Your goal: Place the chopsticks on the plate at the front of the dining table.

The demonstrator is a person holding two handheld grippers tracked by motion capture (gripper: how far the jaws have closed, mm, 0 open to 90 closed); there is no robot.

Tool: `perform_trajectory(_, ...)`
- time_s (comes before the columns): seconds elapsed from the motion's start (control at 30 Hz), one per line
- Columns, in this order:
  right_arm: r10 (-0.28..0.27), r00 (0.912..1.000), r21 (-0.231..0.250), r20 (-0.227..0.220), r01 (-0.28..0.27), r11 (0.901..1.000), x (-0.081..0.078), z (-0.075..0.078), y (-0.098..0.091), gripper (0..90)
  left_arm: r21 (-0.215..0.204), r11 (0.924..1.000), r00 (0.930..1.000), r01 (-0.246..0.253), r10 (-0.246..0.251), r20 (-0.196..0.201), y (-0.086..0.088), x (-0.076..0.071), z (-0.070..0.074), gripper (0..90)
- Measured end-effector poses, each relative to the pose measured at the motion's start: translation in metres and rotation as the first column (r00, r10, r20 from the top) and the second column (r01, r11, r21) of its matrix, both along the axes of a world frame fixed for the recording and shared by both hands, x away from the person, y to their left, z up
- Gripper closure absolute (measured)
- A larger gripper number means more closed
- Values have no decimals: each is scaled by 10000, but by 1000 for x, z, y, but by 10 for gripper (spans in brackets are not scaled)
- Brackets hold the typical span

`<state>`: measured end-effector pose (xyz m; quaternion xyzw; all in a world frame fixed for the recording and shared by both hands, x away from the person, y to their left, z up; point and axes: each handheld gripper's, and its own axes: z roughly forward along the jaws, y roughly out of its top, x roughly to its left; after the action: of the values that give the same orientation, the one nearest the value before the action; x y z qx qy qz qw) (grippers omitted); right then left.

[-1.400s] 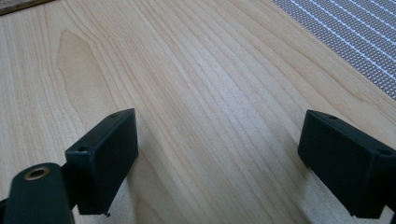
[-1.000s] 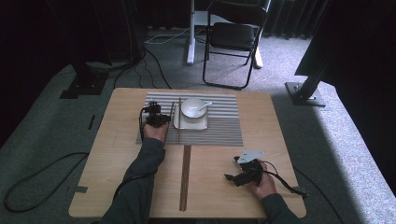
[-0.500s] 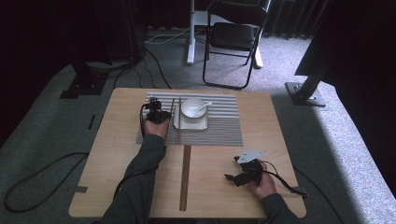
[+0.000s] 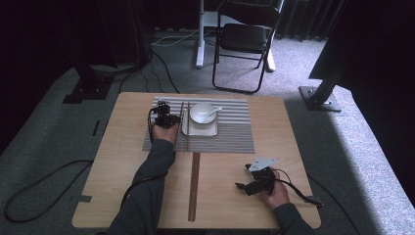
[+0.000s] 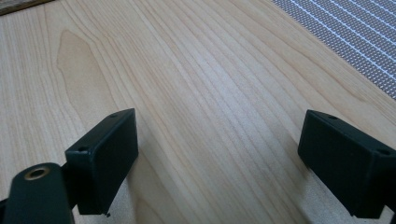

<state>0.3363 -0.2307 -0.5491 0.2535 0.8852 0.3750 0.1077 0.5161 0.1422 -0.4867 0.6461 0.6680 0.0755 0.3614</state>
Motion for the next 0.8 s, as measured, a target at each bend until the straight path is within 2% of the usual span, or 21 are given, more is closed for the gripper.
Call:
perform_trajectory(0.43, -3, 10000, 0, 5, 3, 10000, 0, 0, 0, 116, -171, 9998, 9998, -102, 99, -154, -3, 7, -3, 844)
perform_trajectory(0.8, -35, 10000, 10, 5, 35, 10000, 0, 0, 0, 117, -123, 9999, 9997, -92, 89, -232, -6, 14, -4, 844)
